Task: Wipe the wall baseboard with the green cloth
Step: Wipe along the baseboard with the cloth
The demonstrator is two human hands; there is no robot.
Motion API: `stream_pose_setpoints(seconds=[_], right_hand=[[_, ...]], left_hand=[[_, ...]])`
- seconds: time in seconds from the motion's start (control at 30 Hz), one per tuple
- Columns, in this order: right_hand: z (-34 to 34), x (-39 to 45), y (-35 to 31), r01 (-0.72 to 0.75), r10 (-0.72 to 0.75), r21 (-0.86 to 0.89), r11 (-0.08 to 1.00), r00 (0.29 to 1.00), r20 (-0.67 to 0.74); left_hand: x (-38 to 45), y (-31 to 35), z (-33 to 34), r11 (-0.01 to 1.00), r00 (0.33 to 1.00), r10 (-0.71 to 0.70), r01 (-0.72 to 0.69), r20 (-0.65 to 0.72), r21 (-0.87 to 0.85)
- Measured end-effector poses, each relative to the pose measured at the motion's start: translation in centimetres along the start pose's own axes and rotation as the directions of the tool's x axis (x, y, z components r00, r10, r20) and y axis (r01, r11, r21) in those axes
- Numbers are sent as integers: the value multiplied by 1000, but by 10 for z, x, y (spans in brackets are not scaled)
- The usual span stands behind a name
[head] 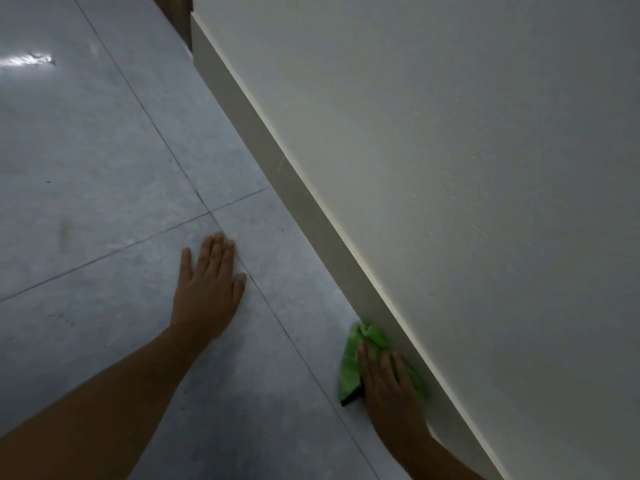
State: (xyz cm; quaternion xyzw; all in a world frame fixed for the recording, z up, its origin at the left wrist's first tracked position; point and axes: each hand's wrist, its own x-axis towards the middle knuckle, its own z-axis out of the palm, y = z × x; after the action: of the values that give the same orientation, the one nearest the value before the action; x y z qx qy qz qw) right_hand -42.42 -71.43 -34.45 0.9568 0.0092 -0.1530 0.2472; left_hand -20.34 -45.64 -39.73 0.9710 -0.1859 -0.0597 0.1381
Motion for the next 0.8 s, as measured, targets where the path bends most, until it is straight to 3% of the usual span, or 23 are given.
stream_pose_setpoints(seconds=[0.1,0.27,0.4,0.57,0.67,0.8], right_hand=[[1,7,2,-6,4,41,999,999,34],[-43,101,-23,37,-33,83,996,998,-54],[-85,170,-50,-22,23,27,999,999,-34],[-80,153,-45,6,-7,34,999,1000,17],[-54,117,-33,-8,9,23,1000,999,-42],[-36,74,-27,-19,20,64,998,1000,-15]], left_hand=[[1,-2,1,1000,1000,3,-3,-18,-10],[1,-2,5,1000,1000,7,-8,-21,-21],[4,3,3,1000,997,-7,8,83,-2],[3,6,-25,995,953,-42,15,302,94],[-6,1,-35,995,940,-15,-21,340,102],[-23,-10,-32,994,944,27,-59,330,87]])
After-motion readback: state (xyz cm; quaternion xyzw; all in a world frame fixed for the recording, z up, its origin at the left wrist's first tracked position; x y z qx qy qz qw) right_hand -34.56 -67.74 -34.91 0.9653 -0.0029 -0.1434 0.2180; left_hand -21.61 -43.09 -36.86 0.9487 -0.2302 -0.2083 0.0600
